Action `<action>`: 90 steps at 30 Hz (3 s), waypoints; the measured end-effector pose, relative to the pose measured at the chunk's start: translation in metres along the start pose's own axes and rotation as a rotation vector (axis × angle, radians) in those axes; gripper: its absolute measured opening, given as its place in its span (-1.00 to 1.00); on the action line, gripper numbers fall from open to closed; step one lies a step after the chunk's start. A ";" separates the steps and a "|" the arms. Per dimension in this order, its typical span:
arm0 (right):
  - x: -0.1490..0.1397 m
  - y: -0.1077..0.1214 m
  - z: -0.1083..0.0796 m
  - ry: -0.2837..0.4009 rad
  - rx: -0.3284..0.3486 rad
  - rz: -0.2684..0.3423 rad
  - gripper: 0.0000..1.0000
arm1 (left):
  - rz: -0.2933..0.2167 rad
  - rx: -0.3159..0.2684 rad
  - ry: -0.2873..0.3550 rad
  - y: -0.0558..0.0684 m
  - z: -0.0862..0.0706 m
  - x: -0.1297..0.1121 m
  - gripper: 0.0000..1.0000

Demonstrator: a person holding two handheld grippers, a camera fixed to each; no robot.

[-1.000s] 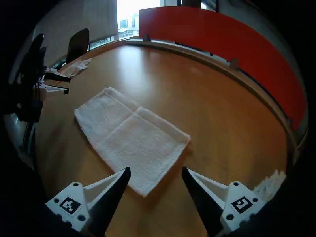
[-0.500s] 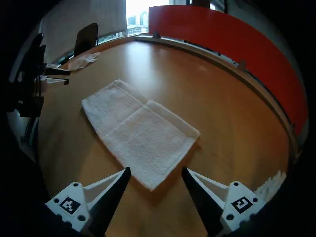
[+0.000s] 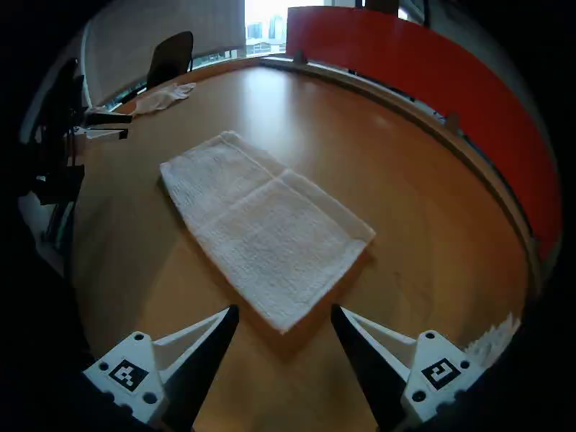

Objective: Fold towel

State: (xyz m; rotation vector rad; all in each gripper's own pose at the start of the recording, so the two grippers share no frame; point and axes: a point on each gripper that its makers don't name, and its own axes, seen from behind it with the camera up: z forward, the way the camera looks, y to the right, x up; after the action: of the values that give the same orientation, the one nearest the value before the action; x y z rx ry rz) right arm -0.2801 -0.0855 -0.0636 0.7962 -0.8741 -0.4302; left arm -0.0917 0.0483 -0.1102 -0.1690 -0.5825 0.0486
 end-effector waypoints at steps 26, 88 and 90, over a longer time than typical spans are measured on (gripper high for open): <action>-0.013 -0.007 0.003 -0.051 0.048 0.003 0.16 | 0.001 0.032 0.001 -0.016 -0.014 -0.024 0.98; 0.068 0.003 -0.045 0.129 0.003 0.053 -0.94 | 0.027 0.012 -0.017 -0.015 -0.008 -0.021 0.98; 0.073 0.003 -0.048 0.136 0.004 0.047 -0.94 | 0.028 0.011 -0.018 -0.015 -0.008 -0.022 0.98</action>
State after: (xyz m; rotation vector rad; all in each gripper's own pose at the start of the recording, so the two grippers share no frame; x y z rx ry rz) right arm -0.1988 -0.1085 -0.0424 0.7979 -0.7660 -0.3292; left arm -0.1056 0.0307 -0.1259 -0.1662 -0.5976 0.0806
